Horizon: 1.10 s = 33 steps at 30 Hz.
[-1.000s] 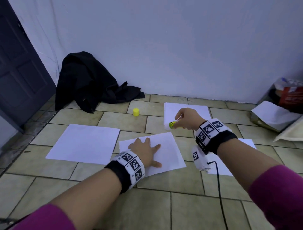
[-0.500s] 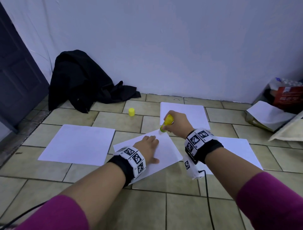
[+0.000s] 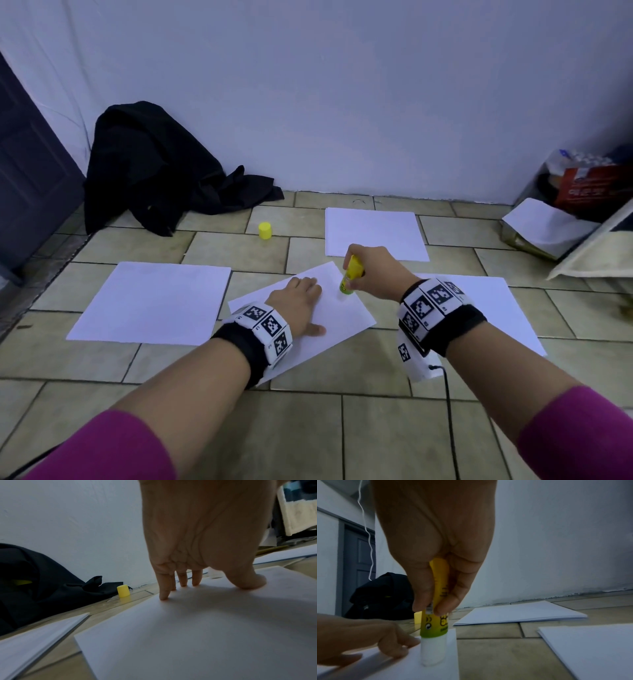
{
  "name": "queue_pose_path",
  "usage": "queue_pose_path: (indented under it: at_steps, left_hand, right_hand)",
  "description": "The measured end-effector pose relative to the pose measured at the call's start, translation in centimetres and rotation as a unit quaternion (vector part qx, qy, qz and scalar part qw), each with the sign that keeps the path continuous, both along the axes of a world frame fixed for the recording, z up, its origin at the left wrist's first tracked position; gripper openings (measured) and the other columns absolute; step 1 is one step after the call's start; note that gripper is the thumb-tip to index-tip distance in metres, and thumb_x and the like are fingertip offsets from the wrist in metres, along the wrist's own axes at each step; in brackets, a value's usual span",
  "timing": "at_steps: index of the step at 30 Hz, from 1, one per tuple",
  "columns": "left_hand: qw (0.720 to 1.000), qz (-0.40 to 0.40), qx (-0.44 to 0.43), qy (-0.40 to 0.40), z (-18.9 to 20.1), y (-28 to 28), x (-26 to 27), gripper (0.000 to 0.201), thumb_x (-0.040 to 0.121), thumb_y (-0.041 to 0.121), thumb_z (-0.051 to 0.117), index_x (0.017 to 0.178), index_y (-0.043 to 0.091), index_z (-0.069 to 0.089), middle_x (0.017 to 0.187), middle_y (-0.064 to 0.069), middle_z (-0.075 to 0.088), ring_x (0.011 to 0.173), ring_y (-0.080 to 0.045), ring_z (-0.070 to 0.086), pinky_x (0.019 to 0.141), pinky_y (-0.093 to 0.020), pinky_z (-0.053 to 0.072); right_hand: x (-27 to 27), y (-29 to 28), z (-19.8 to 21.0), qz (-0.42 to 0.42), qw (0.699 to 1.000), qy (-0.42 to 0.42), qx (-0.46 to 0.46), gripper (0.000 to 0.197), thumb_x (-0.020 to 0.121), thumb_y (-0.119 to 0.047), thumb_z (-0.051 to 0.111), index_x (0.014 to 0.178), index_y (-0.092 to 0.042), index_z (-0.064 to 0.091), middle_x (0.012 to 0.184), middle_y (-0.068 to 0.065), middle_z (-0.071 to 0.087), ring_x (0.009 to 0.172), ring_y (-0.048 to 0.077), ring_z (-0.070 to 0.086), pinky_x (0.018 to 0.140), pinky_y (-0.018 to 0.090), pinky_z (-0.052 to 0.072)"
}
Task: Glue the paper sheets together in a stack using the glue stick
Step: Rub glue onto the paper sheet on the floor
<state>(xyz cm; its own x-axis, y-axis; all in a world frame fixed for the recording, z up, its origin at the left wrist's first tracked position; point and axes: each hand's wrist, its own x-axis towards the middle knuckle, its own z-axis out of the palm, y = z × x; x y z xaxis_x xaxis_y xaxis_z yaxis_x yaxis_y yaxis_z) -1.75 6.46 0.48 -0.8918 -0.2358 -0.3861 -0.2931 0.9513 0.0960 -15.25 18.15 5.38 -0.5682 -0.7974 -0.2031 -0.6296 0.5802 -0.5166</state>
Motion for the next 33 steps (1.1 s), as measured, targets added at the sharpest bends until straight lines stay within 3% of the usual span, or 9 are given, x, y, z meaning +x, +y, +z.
queue_pose_path:
  at_steps: [3,8,12,14,17,22,26,29,33]
  left_hand:
    - [1.000,0.001,0.003,-0.008,0.1,0.0,-0.2,0.079,0.088,0.052,0.058,0.146,0.011,0.022,0.157,-0.004,0.014,0.141,-0.025,0.018,0.103,-0.045,0.038]
    - [0.999,-0.020,-0.014,-0.029,1.2,0.2,-1.0,0.070,0.086,0.051,0.061,0.135,0.009,0.033,0.140,-0.008,0.035,0.127,-0.027,0.034,0.098,-0.041,0.041]
    - [0.998,-0.043,-0.012,-0.053,1.9,-0.8,-1.0,0.056,0.092,0.032,0.058,0.138,0.008,0.035,0.140,-0.008,0.037,0.129,-0.028,0.036,0.101,-0.041,0.039]
    - [0.997,-0.046,-0.026,-0.062,1.9,-1.2,-0.7,0.058,0.090,0.022,0.060,0.141,0.012,0.033,0.138,-0.009,0.038,0.129,-0.028,0.037,0.099,-0.042,0.042]
    - [0.997,-0.018,-0.049,-0.057,1.9,-1.2,-0.1,0.071,0.085,0.033,0.068,0.142,0.017,0.030,0.136,-0.009,0.036,0.125,-0.027,0.041,0.092,-0.041,0.047]
    - [0.998,-0.047,-0.022,-0.038,1.4,-1.0,0.9,0.072,0.092,0.039,0.056,0.150,0.028,0.015,0.158,-0.003,0.009,0.140,-0.024,0.021,0.100,-0.045,0.043]
    - [0.996,-0.017,-0.078,-0.041,2.1,-1.0,1.0,0.066,0.088,0.053,0.054,0.143,0.024,0.031,0.137,-0.008,0.037,0.124,-0.026,0.042,0.092,-0.040,0.045]
    - [0.998,-0.002,-0.052,-0.024,1.9,-1.2,1.0,0.067,0.085,0.049,0.061,0.138,0.016,0.038,0.140,-0.006,0.033,0.130,-0.024,0.034,0.092,-0.042,0.046]
    - [1.000,0.003,-0.013,-0.017,1.2,-1.5,1.5,0.066,0.089,0.042,0.060,0.139,0.010,0.032,0.149,-0.007,0.027,0.134,-0.025,0.027,0.099,-0.045,0.042]
  right_hand:
    - [0.5,2.0,0.0,0.001,1.000,-0.013,0.005,0.027,0.078,-0.011,0.073,0.094,-0.021,0.053,0.099,0.004,0.059,0.085,0.020,0.055,0.058,0.022,0.042]
    - [0.8,3.6,0.4,0.009,0.999,-0.005,0.037,0.029,0.077,-0.012,0.075,0.093,-0.022,0.053,0.091,-0.003,0.051,0.083,0.017,0.051,0.059,0.021,0.041]
    - [0.3,3.8,1.1,0.021,0.998,0.007,0.056,0.027,0.075,-0.009,0.074,0.090,-0.022,0.056,0.086,-0.005,0.052,0.078,0.016,0.052,0.057,0.022,0.043]
    - [-0.2,3.7,1.5,-0.012,1.000,-0.013,0.014,0.026,0.073,-0.005,0.075,0.087,-0.019,0.058,0.086,0.001,0.058,0.069,0.016,0.056,0.058,0.024,0.049]
    - [-1.0,3.5,2.0,-0.079,0.993,-0.042,-0.082,0.026,0.072,-0.004,0.077,0.087,-0.015,0.059,0.084,0.007,0.063,0.058,0.017,0.060,0.053,0.023,0.050]
    - [-1.6,2.0,1.6,-0.127,0.983,-0.052,-0.125,0.028,0.075,-0.007,0.075,0.093,-0.017,0.057,0.094,0.007,0.061,0.073,0.020,0.059,0.056,0.027,0.052]
    - [-1.7,0.3,0.7,-0.141,0.981,-0.054,-0.123,0.023,0.082,-0.009,0.068,0.098,-0.016,0.053,0.104,0.013,0.062,0.089,0.028,0.064,0.061,0.029,0.052]
    - [-1.1,-1.3,0.2,-0.132,0.982,-0.064,-0.117,0.022,0.084,-0.010,0.067,0.099,-0.016,0.054,0.106,0.012,0.060,0.093,0.029,0.064,0.061,0.029,0.053]
    - [-0.1,-3.6,-0.3,-0.107,0.984,-0.060,-0.126,0.023,0.085,-0.011,0.065,0.107,-0.011,0.056,0.108,0.014,0.062,0.094,0.029,0.063,0.075,0.036,0.053]
